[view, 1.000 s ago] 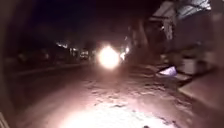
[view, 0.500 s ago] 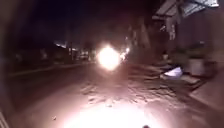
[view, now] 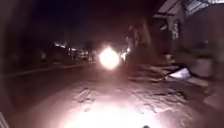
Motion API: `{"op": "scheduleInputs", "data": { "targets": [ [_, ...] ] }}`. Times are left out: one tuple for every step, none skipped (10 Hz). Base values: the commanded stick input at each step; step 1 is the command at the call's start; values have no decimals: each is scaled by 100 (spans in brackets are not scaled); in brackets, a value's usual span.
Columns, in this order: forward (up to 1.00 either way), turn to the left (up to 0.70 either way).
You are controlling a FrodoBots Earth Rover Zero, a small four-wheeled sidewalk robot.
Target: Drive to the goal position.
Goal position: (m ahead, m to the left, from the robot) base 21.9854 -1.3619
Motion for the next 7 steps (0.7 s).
{"op": "scheduleInputs", "data": {
  "targets": [
    [70, 0],
    [70, 0],
    [70, 0],
    [70, 0],
    [70, 0],
    [70, 0],
    [70, 0]
  ]
}}
